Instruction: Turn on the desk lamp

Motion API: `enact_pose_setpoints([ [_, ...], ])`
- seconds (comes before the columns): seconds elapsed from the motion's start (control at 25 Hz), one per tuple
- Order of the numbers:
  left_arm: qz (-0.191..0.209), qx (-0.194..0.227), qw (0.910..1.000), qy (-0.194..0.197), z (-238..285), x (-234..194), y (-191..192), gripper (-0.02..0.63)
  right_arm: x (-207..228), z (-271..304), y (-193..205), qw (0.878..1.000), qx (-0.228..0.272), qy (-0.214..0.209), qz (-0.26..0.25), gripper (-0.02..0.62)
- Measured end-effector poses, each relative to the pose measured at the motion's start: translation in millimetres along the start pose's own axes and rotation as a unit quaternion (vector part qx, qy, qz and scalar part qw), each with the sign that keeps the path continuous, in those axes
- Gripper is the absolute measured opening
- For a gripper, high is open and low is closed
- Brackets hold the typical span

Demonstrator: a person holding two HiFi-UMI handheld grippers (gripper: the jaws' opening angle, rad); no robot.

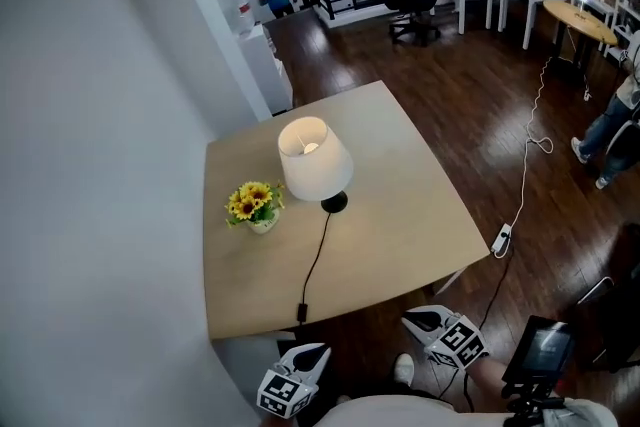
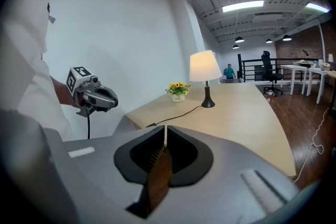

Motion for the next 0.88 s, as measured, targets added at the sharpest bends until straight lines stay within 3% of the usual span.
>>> enact_pose_setpoints([
  [0.28, 0.014, 0.052, 0.9984, 0.013, -48, 6, 3, 0.018, -42, -19, -20, 0.999, 0.014, 0.039, -0.015, 0.017],
  [0.48, 0.002, 0.095, 0.9949, 0.032, -113, 17, 28, 0.018, -112, -23, -34, 0.998, 0.006, 0.057, -0.037, 0.017],
  [0.6, -0.012, 0.105, 0.9933, 0.047, -154, 26, 55, 0.018, -166, -33, -40, 0.997, 0.002, 0.07, -0.036, 0.017],
  [0.88, -0.025, 0.112, 0.9924, 0.045, -176, 10, 85, 0.018, -212, -48, -31, 0.996, -0.005, 0.082, -0.033, 0.017],
])
Point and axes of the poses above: the fingertips, and each gripper's own axes: z forward along the fingers, x to its right, y out of its underside, the point moved 3 cm from there along -z, backward along the fingers, and after that the axes turned 14 degrees about -z, right-handed, at the moved point
